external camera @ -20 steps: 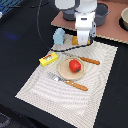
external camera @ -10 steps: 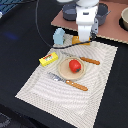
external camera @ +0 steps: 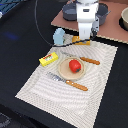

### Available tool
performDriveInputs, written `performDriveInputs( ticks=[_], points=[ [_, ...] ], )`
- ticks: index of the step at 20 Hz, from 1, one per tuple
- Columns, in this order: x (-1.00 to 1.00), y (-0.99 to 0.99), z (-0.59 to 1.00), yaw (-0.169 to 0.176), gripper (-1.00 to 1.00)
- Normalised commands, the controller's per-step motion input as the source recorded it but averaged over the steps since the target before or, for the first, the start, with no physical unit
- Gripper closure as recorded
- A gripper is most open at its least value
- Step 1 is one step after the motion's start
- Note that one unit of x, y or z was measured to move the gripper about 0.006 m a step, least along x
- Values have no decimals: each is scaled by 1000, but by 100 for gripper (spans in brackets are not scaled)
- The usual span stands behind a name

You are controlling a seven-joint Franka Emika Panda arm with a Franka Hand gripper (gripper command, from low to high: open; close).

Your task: Interact with the objects in diverse but meaningful ways.

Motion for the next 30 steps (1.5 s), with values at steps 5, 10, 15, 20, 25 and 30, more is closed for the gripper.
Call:
performDriveInputs(
  ticks=[5, 10, 15, 20, 25, 30],
  points=[
    [-1, 128, -321, 0, -100],
    [-12, 282, -143, 24, -100],
    [0, 274, -62, 51, -100],
    [0, 226, -142, 37, -100],
    [5, 190, -154, 27, -100],
    [15, 139, -194, 19, -100]
  ],
)
